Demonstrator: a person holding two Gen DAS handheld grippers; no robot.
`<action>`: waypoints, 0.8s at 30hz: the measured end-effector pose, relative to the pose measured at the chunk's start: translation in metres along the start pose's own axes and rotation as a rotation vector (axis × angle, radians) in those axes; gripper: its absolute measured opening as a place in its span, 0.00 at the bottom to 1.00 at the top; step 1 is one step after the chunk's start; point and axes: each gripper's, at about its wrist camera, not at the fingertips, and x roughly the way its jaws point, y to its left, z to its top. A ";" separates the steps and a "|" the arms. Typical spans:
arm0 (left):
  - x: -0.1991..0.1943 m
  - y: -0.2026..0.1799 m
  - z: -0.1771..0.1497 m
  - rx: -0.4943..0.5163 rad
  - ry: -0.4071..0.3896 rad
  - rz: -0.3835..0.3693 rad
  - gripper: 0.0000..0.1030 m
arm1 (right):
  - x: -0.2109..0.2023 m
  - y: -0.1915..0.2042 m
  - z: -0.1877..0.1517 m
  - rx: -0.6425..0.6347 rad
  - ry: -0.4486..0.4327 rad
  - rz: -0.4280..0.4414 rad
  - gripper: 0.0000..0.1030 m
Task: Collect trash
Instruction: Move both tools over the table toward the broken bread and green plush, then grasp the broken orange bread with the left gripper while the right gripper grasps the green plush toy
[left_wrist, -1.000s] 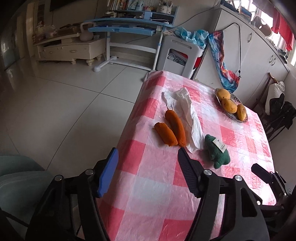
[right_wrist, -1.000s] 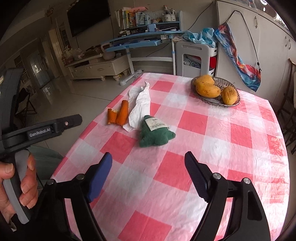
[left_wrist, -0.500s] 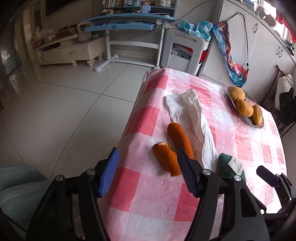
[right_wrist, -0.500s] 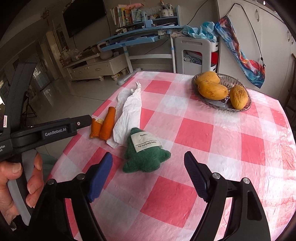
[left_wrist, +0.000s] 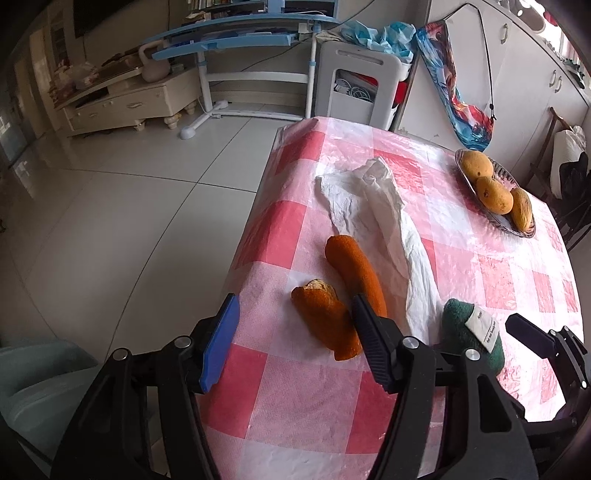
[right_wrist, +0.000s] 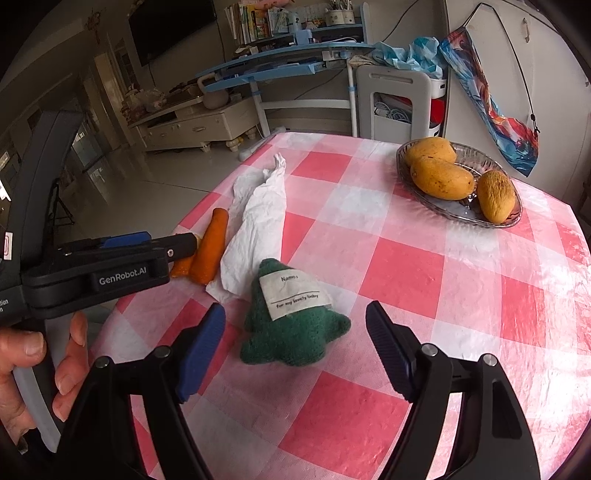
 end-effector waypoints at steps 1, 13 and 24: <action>0.001 -0.001 0.000 0.004 0.004 -0.004 0.55 | 0.000 0.001 -0.001 -0.003 0.004 -0.003 0.71; -0.008 -0.008 -0.009 0.034 0.031 -0.102 0.17 | -0.002 0.001 -0.009 -0.017 0.026 0.006 0.44; -0.073 0.004 -0.029 -0.032 -0.085 -0.226 0.15 | -0.037 -0.012 -0.023 0.042 -0.023 0.032 0.43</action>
